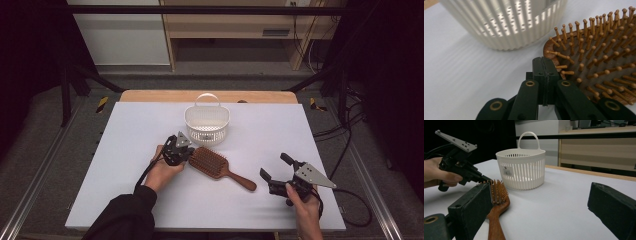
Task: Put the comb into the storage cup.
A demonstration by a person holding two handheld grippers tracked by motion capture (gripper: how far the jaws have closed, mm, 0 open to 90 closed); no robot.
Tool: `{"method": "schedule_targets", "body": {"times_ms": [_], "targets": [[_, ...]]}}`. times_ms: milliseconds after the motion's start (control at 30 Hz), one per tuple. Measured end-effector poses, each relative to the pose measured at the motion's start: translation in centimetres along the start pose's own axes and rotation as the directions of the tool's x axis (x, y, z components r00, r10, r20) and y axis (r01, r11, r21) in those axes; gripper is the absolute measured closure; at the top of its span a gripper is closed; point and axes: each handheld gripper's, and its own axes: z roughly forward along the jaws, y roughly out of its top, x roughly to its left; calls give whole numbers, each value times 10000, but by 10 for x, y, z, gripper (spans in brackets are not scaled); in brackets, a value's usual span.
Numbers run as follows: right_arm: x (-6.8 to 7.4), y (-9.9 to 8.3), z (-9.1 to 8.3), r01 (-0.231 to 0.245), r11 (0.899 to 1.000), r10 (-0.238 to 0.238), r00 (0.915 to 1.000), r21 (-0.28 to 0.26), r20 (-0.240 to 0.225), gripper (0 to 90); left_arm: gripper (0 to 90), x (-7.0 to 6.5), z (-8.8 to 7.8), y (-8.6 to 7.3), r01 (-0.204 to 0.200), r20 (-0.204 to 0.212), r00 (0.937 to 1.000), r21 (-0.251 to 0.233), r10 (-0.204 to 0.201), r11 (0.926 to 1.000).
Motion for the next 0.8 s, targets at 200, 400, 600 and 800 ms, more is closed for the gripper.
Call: {"method": "schedule_targets", "body": {"times_ms": [200, 400, 600, 800], "targets": [[1, 1, 0, -40, 9997, 40, 10000, 226, -14, 53, 898, -13, 3, 4, -156, 223, 9996, -56, 157, 9999], [2, 2, -1, -119, 9994, 120, 9999, 324, -16, 51, 898, -22, 5, 7, -283, 363, 9989, -72, 285, 9996], [1, 2, -1, -172, 9992, 173, 9998, 351, -31, 50, 898, -31, 6, 10, -433, 558, 9975, -86, 437, 9990], [0, 2, -1, -226, 9988, 231, 9997, 435, -112, 50, 898, -40, 10, 12, -558, 795, 9952, -75, 562, 9984]]}}
